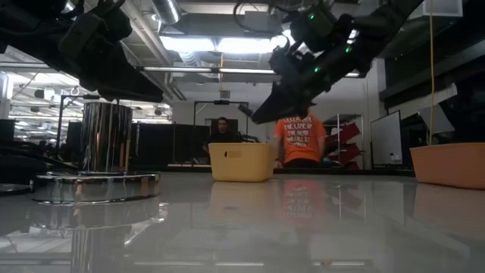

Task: Sort batteries
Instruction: Put the black battery into the yellow bin, then return to Home Position

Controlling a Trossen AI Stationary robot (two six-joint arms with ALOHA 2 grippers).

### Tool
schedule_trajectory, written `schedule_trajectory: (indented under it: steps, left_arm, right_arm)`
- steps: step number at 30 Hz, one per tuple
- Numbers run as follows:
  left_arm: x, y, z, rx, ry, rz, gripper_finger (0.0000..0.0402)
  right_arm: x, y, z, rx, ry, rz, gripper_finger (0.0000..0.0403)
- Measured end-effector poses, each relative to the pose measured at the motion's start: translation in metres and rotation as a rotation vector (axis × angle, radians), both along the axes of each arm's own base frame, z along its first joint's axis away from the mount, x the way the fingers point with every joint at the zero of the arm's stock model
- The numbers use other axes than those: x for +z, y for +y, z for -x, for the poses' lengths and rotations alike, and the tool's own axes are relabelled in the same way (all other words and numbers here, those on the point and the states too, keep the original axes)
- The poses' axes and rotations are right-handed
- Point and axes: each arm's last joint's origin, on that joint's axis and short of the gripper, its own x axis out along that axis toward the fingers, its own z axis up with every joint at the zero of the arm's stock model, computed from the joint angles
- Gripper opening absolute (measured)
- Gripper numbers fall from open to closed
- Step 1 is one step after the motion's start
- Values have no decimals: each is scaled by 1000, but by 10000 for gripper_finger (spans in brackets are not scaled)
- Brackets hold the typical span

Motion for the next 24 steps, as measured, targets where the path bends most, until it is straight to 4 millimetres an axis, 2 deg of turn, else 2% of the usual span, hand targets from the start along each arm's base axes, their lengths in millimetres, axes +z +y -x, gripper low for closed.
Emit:
schedule_trajectory:
  steps: [3,7,12,16,19,24]
  left_arm:
    - [0,0,0,-3,3,-8,117]
    - [1,0,0,-22,8,-49,117]
    - [4,0,0,-46,5,-102,117]
    - [13,2,4,-63,-14,-148,117]
    - [23,4,10,-86,-36,-206,117]
    - [42,17,33,-90,-38,-296,117]
  right_arm:
    - [-11,0,-5,17,15,16,48]
    - [-18,-1,-7,42,39,49,87]
    - [-16,-1,-7,17,35,68,140]
    - [-10,-2,-8,10,49,70,160]
    - [3,-1,-6,20,117,62,162]
    - [50,2,12,61,137,119,163]
